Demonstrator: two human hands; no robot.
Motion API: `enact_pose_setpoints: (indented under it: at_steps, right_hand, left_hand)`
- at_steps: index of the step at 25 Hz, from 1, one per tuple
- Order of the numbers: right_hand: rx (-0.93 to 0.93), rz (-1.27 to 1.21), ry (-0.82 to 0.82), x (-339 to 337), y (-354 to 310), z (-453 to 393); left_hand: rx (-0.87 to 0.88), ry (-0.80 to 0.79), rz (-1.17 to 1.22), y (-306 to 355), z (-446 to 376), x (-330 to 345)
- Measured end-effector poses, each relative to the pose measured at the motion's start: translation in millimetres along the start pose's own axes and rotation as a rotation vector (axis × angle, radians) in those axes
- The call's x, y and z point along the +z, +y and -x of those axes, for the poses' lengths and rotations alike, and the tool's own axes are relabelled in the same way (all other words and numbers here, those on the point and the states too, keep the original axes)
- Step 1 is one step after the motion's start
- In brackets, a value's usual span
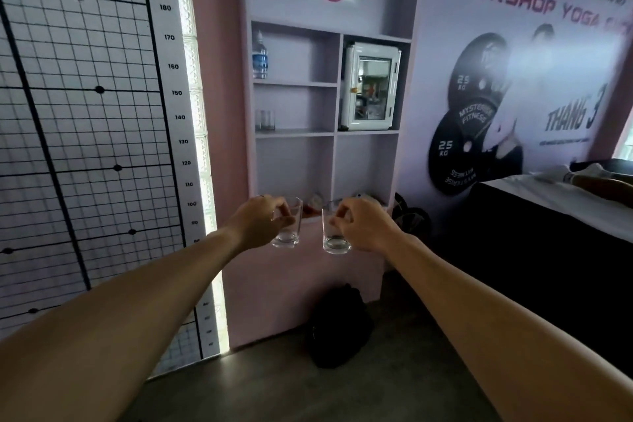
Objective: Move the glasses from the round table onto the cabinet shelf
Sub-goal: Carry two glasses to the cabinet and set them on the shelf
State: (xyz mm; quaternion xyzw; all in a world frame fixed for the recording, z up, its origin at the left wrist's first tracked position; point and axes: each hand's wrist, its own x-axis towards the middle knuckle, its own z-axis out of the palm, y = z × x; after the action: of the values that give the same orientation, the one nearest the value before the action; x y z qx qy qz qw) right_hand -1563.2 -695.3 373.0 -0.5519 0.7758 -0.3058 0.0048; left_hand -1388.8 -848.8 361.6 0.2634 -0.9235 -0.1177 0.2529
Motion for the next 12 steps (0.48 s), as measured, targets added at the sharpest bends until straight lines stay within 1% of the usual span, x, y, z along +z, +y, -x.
enact_pose_setpoints:
  at_steps: [5,8,12]
  right_hand:
    - [-0.024,0.044,0.032,11,26,-83]
    - [-0.029,0.033,0.045,19,41,-145]
    - [-0.03,0.016,0.078,21,52,-225]
  left_hand:
    - [0.006,0.03,0.027,-31,-76,21]
    - [0.066,0.044,-0.033,-58,-141,28]
    - [0.081,0.071,-0.056,-91,-219,26]
